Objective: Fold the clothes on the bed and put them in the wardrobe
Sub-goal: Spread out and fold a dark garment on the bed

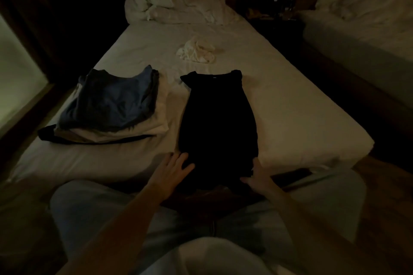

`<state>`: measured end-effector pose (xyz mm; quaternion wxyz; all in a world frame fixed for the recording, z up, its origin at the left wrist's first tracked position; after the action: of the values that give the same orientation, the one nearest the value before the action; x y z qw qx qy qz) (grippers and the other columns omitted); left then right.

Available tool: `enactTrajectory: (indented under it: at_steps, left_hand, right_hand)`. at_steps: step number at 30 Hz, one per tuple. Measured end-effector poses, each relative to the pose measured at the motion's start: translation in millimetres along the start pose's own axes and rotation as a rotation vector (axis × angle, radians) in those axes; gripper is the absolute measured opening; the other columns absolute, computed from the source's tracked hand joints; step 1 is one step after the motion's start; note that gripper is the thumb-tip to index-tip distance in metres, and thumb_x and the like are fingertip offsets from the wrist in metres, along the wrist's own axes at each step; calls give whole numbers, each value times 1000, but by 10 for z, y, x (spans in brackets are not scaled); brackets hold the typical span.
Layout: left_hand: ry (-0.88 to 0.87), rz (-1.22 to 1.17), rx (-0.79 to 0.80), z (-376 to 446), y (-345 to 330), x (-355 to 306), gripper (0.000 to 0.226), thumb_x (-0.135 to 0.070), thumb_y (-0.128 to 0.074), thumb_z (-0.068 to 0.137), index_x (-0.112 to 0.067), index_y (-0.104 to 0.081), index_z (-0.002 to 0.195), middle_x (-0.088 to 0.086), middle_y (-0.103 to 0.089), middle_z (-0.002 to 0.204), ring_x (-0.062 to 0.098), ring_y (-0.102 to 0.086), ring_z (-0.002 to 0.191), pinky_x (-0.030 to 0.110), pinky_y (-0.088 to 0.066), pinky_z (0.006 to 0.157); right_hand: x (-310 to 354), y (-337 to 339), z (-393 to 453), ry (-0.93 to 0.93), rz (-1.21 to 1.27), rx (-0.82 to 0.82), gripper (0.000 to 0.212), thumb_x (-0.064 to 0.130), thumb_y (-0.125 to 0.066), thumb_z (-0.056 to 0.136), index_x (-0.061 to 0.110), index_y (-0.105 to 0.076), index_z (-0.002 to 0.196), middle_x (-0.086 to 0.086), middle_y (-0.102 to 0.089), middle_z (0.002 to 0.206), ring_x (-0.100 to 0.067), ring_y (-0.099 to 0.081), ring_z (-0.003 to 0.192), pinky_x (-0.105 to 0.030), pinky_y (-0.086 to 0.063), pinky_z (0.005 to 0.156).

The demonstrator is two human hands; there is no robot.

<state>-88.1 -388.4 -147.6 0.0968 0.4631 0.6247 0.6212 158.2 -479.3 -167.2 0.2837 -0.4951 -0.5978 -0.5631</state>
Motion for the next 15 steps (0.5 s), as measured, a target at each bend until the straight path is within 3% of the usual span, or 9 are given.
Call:
enactTrajectory:
  at_steps: [2,4,6,8,10,13,15]
  left_hand:
    - [-4,49,-20,12,34,-30,87,-11,-62,85,-23,-9,152,21,0,159,39,-6,146,52,-8,116]
    - [-4,10,-98,28,71,-65,78,-16,-66,83,-25,-25,148,18,-12,159,38,-15,145,55,-14,114]
    - [-42,6,-140,31,133,-119,65,-26,-77,70,-27,-53,131,14,-38,150,36,-33,138,57,-23,109]
    - [-138,-25,-216,7,203,-199,50,-32,-85,58,-26,-68,104,10,-55,136,32,-41,128,57,-26,102]
    - [-182,-65,-357,-21,264,-219,39,-27,-85,57,-22,-70,93,8,-60,127,27,-46,122,54,-27,101]
    - [-223,-180,-499,-99,315,-195,58,-14,-86,43,-17,-67,97,3,-68,103,19,-65,96,38,-33,100]
    - [-221,-277,-479,-133,276,-152,74,-10,-86,40,-17,-59,108,2,-70,97,19,-68,87,32,-43,96]
  right_hand:
    - [11,-23,16,32,-18,-28,72,-3,-62,90,8,-22,148,-3,-40,136,-16,-39,127,-7,-32,84]
    - [22,-15,-5,44,-59,-54,60,3,-62,92,14,-30,141,6,-45,125,-14,-45,118,-14,-37,86]
    - [33,19,-49,73,-118,-100,38,9,-61,94,19,-37,121,11,-51,106,-13,-53,100,-19,-42,75]
    - [63,76,-116,147,-158,-166,30,10,-60,94,23,-38,108,11,-51,94,-11,-56,83,-11,-41,62]
    - [89,122,-192,190,-140,-162,31,8,-59,94,29,-42,110,15,-55,98,0,-59,85,-7,-44,66]
    - [98,203,-267,208,-122,-125,29,5,-59,94,34,-60,100,22,-63,101,13,-58,94,-11,-43,81]
    - [55,316,-272,143,-51,-145,34,3,-58,92,34,-71,85,17,-71,90,-3,-65,88,-21,-43,81]
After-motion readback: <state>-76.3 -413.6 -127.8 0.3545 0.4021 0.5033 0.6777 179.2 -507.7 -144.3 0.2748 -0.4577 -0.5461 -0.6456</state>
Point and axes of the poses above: each hand's wrist, its own z-axis towards the middle knuckle, its own y-axis out of the back of the hand, x = y × z, the point moved 5 cm from there along z, towards the middle knuckle
